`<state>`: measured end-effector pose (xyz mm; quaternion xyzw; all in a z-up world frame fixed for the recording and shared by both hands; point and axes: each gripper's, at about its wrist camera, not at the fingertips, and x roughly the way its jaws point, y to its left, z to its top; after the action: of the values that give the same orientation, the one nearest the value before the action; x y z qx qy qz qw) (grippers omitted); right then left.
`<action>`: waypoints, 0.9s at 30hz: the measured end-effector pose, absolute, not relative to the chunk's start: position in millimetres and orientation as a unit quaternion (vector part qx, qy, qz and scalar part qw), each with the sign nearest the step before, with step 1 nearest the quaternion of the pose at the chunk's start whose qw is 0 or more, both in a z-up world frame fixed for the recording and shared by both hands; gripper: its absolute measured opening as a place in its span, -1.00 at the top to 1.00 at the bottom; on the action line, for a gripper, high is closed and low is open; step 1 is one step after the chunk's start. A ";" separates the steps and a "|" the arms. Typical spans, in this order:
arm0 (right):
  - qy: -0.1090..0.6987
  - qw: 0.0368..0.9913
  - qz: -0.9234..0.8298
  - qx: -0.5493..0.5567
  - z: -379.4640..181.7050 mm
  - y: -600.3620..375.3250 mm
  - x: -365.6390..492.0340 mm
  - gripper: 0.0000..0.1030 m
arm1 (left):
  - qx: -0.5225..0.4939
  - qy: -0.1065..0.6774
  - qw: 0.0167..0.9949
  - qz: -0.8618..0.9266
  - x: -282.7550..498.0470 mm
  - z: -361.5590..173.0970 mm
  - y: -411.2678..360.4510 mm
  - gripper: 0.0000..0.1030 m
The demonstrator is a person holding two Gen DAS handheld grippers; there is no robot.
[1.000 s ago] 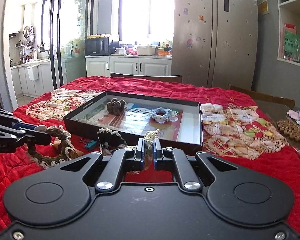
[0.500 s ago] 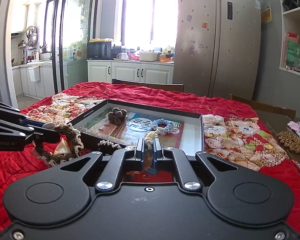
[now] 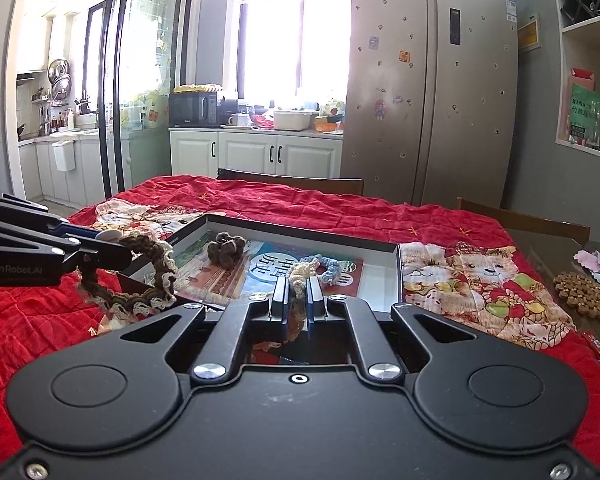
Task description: Organize objects
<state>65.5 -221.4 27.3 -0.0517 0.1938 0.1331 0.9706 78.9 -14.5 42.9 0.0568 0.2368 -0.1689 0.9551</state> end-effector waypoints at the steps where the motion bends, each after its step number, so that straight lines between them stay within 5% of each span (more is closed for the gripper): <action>1: 0.193 0.971 0.133 -0.053 27.6 -221.4 66.2 0.84 | 0.057 0.236 0.955 -0.169 79.8 43.5 -14.7 0.71; 27: 0.179 0.974 0.125 -0.054 41.8 -219.7 113.2 0.84 | 0.052 0.213 0.962 -0.165 131.4 58.3 -28.9 0.71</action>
<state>113.2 -219.7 41.8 -0.0544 0.1794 0.1254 0.9742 131.4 -28.9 58.3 0.0516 0.2129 -0.1655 0.9616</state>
